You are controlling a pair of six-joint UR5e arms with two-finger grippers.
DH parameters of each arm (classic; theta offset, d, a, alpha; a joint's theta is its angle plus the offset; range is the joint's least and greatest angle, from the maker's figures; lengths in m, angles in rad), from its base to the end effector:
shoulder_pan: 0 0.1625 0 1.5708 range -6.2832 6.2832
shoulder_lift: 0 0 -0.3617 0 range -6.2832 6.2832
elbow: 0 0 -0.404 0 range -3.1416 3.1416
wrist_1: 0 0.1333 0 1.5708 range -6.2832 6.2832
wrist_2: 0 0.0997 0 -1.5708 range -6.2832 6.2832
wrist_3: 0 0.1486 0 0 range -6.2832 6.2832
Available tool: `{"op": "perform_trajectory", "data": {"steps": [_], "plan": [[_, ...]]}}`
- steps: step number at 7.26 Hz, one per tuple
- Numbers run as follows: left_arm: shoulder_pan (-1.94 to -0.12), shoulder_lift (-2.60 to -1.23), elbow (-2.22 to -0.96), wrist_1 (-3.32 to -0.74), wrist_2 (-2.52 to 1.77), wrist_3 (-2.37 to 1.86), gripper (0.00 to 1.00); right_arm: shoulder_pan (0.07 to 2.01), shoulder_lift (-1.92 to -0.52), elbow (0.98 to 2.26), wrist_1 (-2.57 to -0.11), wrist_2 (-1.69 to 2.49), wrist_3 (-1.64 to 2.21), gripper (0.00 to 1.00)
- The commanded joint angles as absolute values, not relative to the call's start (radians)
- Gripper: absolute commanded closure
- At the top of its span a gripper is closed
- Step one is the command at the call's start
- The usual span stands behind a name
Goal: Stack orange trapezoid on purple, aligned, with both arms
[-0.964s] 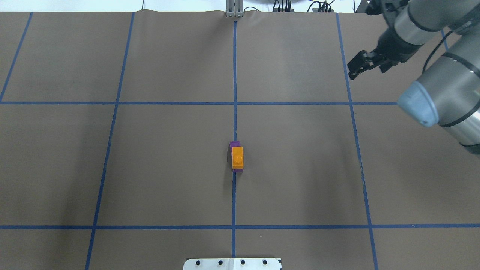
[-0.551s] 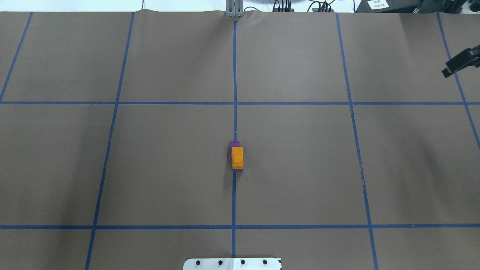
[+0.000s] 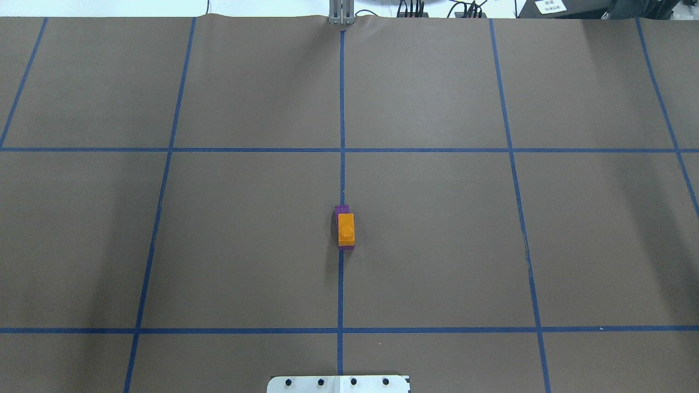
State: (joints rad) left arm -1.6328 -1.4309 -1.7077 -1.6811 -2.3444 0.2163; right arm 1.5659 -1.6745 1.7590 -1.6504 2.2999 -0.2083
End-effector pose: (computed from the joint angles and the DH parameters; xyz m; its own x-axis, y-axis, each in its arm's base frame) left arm -0.0582 -0.4614 0.6169 0.7151 0.2426 -0.6555 -0.0941 0.9627 0.2537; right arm 0.0320 -0.4655 0.5985 0.7286 -0.2136 0.6508 0.1590 0.9769 0.1426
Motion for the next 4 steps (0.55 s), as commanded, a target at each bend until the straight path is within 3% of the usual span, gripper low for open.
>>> {"op": "perform_trajectory", "data": {"steps": [1, 4], "plan": [[-1.634, -1.427, -1.707, -1.681, -2.345, 0.216, 0.0, 1.64, -1.727, 1.718, -1.634, 2.292, -0.238, 0.0], [-1.634, -1.405, -1.707, -1.678, -2.344, 0.216, 0.0, 1.663, -1.608, 1.723, -1.806, 2.289, -0.229, 0.0]]}}
